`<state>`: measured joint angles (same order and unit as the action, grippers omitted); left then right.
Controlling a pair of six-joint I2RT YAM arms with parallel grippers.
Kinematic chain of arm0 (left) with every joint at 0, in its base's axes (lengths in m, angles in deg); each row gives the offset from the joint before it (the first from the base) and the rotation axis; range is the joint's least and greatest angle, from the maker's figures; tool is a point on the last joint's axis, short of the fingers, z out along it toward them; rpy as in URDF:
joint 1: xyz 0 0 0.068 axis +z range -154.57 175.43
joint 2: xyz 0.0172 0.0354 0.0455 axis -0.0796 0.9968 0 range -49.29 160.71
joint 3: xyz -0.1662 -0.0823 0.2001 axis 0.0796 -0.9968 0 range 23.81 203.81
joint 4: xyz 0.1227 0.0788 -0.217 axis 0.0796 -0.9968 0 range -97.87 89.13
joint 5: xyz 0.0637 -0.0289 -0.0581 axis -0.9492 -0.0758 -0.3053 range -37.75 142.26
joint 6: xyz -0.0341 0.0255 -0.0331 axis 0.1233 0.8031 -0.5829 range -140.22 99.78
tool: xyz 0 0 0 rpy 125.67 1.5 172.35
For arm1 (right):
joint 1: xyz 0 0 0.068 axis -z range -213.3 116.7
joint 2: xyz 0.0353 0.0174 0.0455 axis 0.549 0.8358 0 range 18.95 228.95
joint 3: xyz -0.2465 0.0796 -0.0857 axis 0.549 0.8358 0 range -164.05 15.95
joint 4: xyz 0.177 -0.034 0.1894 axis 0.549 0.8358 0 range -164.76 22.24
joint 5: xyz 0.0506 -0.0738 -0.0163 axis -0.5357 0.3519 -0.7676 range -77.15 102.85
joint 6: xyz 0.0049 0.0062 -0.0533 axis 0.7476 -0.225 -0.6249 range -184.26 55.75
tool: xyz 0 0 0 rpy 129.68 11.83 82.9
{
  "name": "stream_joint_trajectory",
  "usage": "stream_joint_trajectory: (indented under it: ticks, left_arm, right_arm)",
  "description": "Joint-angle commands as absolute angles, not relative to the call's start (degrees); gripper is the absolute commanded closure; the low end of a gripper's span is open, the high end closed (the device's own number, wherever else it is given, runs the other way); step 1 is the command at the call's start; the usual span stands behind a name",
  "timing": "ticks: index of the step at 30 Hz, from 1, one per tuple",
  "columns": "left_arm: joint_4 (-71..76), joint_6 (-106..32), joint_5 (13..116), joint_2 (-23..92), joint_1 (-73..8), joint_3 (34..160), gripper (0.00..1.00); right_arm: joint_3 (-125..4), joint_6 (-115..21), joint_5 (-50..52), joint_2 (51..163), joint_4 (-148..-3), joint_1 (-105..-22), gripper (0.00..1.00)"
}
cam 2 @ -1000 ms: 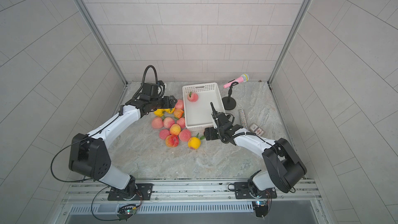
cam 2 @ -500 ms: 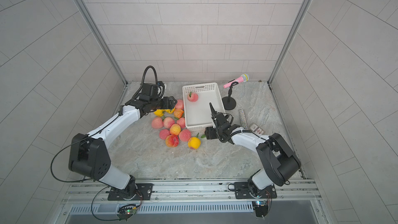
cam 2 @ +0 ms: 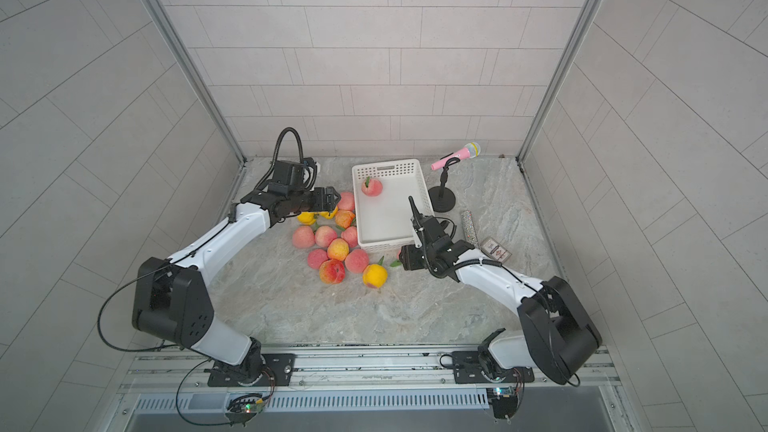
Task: Put the peaches into the basket
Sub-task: Pick up the peach from the center of the board, then place the peach in the basket.
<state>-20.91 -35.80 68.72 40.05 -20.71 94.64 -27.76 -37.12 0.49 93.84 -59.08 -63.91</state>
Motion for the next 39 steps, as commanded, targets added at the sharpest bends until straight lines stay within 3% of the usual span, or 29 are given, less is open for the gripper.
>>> stream_joint_trajectory:
  ticks: [1,6,22,39]
  left_arm:
    - [-21.18,-35.25,68.55,38.85,-20.31,94.48,0.12]
    - [-21.89,-34.32,67.68,38.34,-20.28,94.81,0.12]
    - [-22.94,-33.56,65.32,36.63,-18.90,95.01,0.11]
    - [-22.85,-34.80,67.31,37.72,-18.33,95.51,0.11]
  right_arm:
    - [-31.40,-38.97,1.56,89.87,-51.92,-64.20,0.40]
    - [-37.47,-41.21,6.76,89.08,-46.63,-63.81,0.40]
    - [-55.95,-44.83,24.20,112.90,-42.72,-61.53,0.39]
    - [-59.14,-43.78,22.29,123.34,-44.69,-60.53,0.38]
